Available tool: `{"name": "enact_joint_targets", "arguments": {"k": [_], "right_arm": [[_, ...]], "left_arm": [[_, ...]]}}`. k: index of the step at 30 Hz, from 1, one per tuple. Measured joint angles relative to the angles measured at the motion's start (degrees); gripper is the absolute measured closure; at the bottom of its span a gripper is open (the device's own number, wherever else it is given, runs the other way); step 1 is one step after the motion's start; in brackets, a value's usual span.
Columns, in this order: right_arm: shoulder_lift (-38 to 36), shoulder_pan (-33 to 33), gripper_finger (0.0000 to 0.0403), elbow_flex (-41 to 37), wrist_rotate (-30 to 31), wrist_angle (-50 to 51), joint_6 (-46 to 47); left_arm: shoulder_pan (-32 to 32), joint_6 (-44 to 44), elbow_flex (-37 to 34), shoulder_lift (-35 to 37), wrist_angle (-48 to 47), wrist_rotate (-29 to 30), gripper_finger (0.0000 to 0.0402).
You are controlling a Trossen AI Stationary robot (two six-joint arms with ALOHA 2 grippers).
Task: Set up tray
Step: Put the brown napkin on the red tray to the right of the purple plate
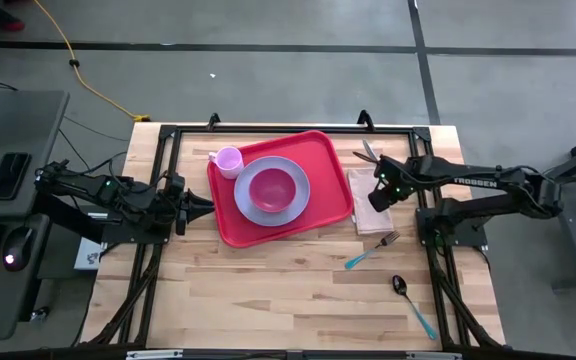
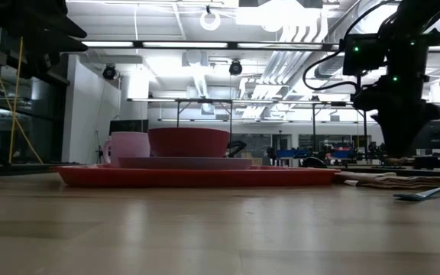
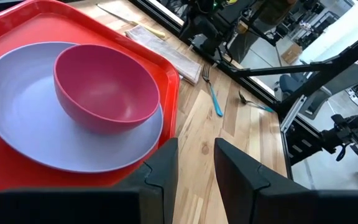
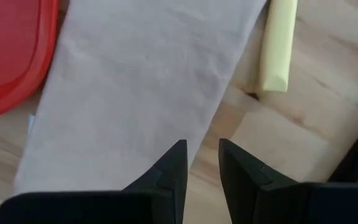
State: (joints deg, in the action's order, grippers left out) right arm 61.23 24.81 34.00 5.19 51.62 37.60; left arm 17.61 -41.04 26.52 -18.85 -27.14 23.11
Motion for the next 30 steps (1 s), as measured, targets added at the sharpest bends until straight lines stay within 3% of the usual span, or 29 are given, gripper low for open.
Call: {"name": "enact_joint_targets", "arguments": {"k": [5, 16, 30], "right_arm": [[0.0, -0.02, 0.0322, 0.0, -0.08, -1.13, -1.94], [0.0, -0.04, 0.0261, -0.01, -1.24, -1.76, -0.45], [-0.02, -0.04, 0.0254, -9.62, -2.05, -13.86, 5.41]], "left_arm": [[0.0, 0.0, 0.0, 0.0, 0.0, 0.0, 0.0268], [0.02, 0.02, 0.0, 0.0, -0.51, 0.02, 0.0268], [0.02, -0.18, 0.0, -0.02, -0.94, 0.07, 0.0268]]}}
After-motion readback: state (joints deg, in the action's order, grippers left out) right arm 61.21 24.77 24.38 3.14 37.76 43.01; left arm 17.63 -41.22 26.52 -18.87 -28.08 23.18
